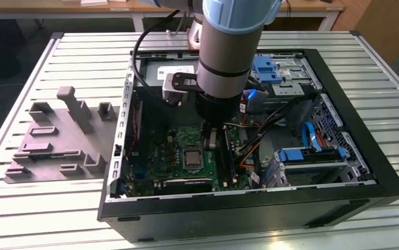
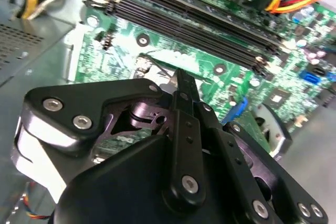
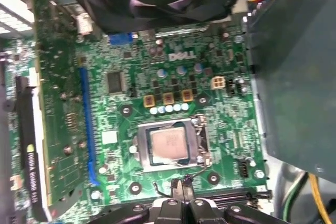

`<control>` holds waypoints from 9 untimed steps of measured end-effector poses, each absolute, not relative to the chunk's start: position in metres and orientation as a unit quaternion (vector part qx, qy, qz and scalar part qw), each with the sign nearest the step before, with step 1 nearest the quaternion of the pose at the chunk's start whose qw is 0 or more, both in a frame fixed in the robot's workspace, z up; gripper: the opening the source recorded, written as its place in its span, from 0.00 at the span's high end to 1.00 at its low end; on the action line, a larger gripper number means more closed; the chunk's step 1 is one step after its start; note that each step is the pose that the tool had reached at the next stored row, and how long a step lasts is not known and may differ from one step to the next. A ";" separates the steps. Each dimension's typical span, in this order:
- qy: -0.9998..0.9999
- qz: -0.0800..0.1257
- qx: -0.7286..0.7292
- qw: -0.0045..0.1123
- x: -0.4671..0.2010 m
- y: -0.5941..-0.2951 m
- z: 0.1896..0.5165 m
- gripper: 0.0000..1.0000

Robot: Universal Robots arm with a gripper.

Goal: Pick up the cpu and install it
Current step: 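Install the first cpu locking lever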

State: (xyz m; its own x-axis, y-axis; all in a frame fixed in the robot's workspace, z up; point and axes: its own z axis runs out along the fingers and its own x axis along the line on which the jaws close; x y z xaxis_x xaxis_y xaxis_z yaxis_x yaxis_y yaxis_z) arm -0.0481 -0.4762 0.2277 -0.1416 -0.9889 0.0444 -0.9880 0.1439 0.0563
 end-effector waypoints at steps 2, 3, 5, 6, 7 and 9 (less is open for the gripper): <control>-0.754 0.000 0.656 0.041 -0.048 -0.476 0.227 0.89; -0.753 0.000 0.657 0.041 -0.048 -0.476 0.226 0.89; -0.748 0.001 0.663 0.041 -0.048 -0.476 0.225 0.89; -0.744 0.001 0.667 0.041 -0.048 -0.476 0.224 0.89; -0.740 0.001 0.671 0.041 -0.048 -0.476 0.223 0.89; -0.736 0.002 0.676 0.041 -0.049 -0.477 0.223 0.89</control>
State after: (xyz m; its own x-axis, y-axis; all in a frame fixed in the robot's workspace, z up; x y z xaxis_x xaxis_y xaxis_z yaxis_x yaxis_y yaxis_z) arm -0.0487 -0.4773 0.2226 -0.0821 -0.9946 0.0631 -0.9949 0.0856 0.0536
